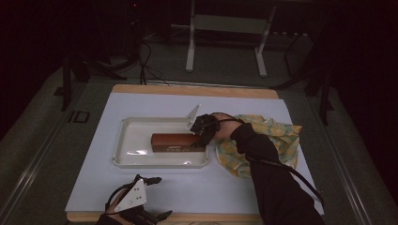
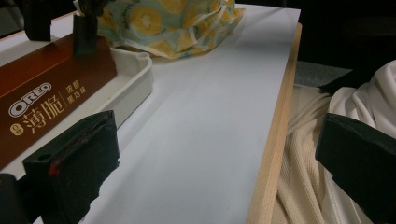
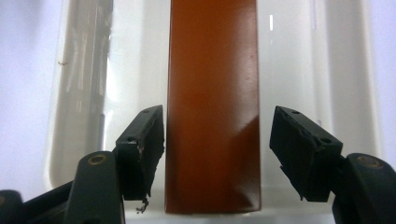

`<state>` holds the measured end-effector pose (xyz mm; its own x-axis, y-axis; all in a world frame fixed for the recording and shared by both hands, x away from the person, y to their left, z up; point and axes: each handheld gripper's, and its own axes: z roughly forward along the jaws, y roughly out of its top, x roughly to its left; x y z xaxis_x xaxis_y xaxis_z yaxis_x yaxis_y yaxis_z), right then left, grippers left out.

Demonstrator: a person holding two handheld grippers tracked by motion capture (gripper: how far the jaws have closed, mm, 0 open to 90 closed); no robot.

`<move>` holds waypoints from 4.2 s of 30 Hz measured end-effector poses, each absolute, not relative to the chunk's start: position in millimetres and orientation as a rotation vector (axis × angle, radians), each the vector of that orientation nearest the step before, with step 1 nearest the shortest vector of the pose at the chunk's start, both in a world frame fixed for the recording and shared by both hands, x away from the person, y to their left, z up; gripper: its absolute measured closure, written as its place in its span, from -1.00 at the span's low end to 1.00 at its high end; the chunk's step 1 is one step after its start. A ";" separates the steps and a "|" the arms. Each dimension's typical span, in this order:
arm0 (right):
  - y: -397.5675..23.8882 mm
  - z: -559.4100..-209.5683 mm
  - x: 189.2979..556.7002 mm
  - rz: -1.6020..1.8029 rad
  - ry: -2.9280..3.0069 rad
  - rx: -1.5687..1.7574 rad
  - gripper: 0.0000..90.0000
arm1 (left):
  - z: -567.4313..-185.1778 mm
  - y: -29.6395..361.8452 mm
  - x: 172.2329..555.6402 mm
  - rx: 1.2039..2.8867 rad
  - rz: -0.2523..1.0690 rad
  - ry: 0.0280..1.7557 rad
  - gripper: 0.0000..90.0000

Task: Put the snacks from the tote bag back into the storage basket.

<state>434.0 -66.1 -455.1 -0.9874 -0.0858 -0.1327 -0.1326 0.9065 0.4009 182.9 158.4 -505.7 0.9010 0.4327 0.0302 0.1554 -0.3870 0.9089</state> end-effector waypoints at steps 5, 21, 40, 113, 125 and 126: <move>-72.1 -445.4 432.8 0.634 2.939 -0.153 -0.21 | -505.7 158.5 183.3 1.967 0.319 0.431 -1.00; -95.5 -410.9 430.9 0.693 2.861 -0.016 -0.41 | -506.1 158.0 183.5 1.973 0.317 0.431 -1.00; -125.8 -388.6 423.2 0.816 2.742 0.178 -0.75 | -506.3 157.7 183.7 1.975 0.317 0.433 -1.00; -301.1 -459.3 330.7 1.127 2.051 0.891 -0.74 | -507.3 156.1 184.6 1.985 0.316 0.434 -1.00; -312.1 -478.9 311.9 1.144 1.998 0.947 -0.74 | -507.3 156.0 184.5 1.987 0.315 0.433 -1.00; -312.2 -480.6 310.4 1.143 1.998 0.950 -0.74 | -507.3 156.0 184.5 1.987 0.315 0.433 -1.00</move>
